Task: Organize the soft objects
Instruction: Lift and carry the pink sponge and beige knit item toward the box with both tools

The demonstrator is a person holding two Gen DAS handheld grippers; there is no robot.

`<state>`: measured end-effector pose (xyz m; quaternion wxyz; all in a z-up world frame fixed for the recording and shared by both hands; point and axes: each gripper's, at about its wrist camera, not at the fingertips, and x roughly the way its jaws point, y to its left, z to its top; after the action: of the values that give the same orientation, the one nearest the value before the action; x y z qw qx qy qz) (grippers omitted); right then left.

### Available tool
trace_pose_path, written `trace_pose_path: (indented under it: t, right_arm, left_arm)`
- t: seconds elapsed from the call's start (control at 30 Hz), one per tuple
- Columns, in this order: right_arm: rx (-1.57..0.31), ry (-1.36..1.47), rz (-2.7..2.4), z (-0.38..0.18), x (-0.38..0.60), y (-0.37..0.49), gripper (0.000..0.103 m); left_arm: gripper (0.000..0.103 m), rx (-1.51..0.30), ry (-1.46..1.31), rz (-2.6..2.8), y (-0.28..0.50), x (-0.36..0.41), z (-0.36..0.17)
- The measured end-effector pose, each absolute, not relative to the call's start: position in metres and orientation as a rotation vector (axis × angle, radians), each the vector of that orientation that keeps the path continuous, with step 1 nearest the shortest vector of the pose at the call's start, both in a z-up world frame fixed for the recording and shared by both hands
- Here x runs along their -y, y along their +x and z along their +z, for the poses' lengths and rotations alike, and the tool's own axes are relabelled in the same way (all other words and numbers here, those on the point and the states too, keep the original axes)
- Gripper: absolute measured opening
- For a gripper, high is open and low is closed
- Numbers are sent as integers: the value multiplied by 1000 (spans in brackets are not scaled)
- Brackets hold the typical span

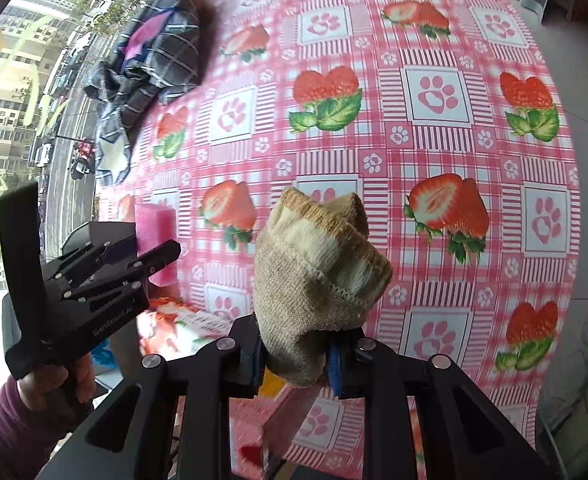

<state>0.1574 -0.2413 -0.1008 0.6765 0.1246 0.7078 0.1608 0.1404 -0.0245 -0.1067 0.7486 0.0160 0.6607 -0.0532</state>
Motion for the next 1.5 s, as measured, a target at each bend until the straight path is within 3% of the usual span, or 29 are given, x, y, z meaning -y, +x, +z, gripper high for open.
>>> trace_pose_path:
  t: [0.77, 1.5]
  right_arm:
    - [-1513, 152, 492, -21, 131, 94, 25]
    - [-1506, -143, 752, -9, -33, 67, 25]
  left_arm:
    - [46, -1290, -131, 31, 38, -81, -31]
    - [46, -1229, -338, 294, -27, -200, -27]
